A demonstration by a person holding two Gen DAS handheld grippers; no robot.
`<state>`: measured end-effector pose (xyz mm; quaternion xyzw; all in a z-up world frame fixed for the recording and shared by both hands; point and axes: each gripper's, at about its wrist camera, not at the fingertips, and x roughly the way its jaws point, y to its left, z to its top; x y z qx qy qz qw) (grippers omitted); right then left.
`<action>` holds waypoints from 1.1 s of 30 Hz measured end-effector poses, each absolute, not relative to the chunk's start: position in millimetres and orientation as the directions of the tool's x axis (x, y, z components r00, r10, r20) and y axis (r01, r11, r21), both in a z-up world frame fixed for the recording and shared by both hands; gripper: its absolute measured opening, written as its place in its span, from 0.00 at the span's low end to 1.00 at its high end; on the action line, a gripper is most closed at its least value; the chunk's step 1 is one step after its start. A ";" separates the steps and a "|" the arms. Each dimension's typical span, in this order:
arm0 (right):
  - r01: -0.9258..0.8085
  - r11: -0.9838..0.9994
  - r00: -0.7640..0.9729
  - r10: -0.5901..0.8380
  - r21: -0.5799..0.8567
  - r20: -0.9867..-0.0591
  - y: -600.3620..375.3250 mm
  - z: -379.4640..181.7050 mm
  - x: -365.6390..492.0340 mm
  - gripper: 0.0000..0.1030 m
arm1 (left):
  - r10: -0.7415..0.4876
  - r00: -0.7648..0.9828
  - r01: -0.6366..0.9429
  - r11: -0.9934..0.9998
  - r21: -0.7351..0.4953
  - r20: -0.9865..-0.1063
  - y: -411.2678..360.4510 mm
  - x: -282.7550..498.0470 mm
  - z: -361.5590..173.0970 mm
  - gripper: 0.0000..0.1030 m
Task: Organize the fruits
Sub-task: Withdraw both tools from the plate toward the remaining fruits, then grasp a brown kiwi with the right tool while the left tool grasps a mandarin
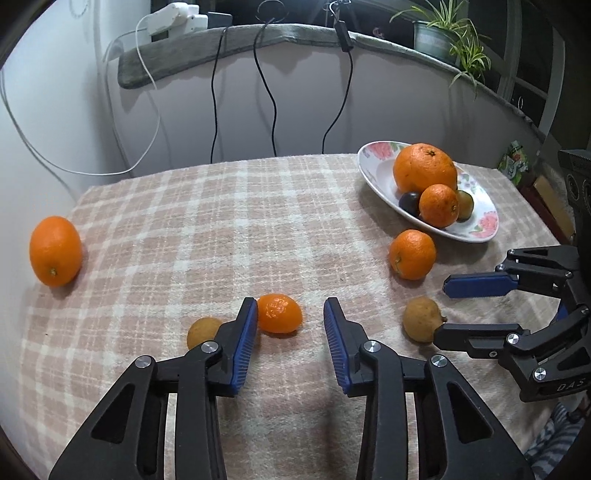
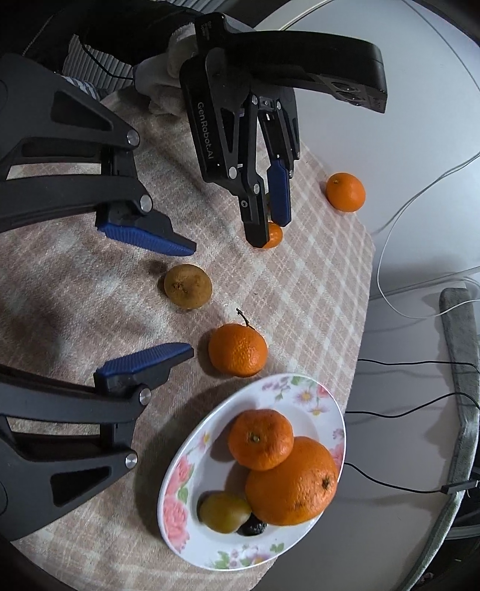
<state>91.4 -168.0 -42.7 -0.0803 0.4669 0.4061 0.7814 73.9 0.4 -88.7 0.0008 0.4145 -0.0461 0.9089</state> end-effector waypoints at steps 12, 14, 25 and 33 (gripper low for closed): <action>-0.729 0.631 0.193 0.561 0.265 -0.805 -153.7 -55.3 92.3 0.30 | -0.063 0.642 0.065 0.997 -0.028 -0.764 11.2 76.4 -95.4 0.25; -0.727 0.633 0.192 0.560 0.267 -0.806 -153.6 -57.0 93.3 0.28 | -0.062 0.643 0.065 0.998 -0.027 -0.764 10.3 76.4 -95.2 0.24; -0.720 0.641 0.220 0.574 0.266 -0.788 -163.2 -46.9 90.1 0.28 | -0.107 0.656 0.060 0.994 -0.089 -0.747 12.2 73.1 -86.8 0.24; -0.706 0.661 0.265 0.580 0.255 -0.770 -185.6 -31.1 87.6 0.28 | -0.146 0.677 0.078 0.989 -0.127 -0.721 5.8 74.3 -73.2 0.24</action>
